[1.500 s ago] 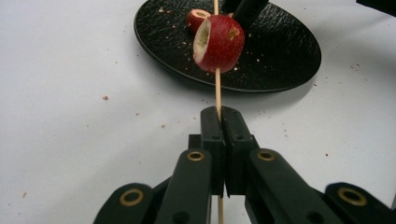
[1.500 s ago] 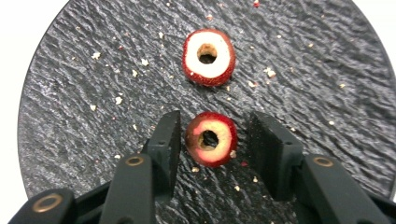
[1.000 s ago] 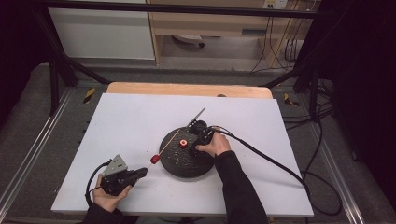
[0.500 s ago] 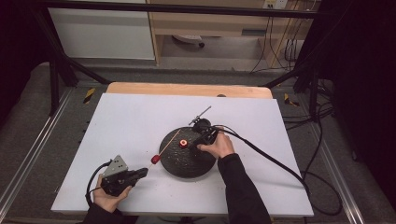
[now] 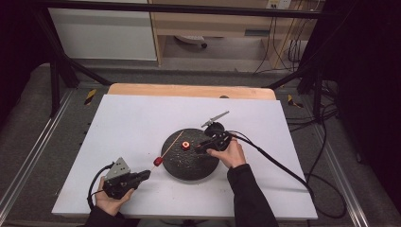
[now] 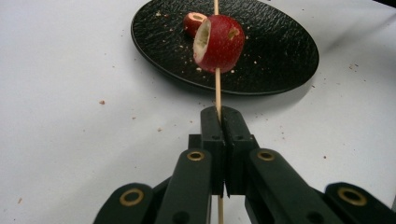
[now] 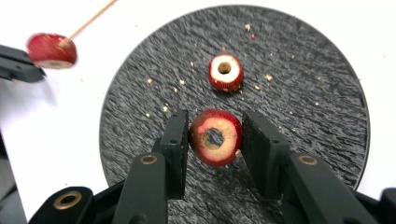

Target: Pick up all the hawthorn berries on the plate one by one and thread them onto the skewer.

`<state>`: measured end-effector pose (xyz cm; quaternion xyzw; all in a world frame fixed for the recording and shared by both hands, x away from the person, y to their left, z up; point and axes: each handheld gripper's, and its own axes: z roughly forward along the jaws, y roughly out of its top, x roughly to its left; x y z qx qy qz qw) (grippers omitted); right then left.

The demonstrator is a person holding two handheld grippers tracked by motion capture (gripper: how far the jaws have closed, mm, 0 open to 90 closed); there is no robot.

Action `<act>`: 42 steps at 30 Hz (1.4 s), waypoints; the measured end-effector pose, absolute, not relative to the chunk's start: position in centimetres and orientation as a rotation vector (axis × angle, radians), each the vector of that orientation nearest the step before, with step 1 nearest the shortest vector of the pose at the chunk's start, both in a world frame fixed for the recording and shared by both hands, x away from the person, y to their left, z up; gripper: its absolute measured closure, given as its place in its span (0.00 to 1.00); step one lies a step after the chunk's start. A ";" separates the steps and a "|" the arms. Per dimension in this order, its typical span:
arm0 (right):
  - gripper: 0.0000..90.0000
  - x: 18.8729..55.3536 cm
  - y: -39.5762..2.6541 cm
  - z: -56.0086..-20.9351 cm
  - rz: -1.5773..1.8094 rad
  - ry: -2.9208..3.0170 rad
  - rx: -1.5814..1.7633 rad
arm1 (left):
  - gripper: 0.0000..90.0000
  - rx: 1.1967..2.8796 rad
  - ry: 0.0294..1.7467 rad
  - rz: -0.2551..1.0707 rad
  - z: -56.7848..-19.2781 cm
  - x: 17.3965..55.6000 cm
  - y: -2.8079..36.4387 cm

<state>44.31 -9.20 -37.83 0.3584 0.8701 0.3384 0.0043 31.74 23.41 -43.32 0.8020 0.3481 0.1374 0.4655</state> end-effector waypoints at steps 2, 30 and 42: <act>0.70 44.0 -9.6 -37.7 1.110 2.699 1.135 | 0.99 1.969 0.853 0.338 -43.3 31.7 23.4; 0.70 40.5 -12.1 -39.6 1.746 2.219 1.317 | 0.99 1.951 0.850 0.338 -43.3 31.4 22.6; 0.70 40.2 -12.3 -40.6 1.930 1.976 1.383 | 0.99 1.924 0.865 0.361 -43.0 31.1 21.4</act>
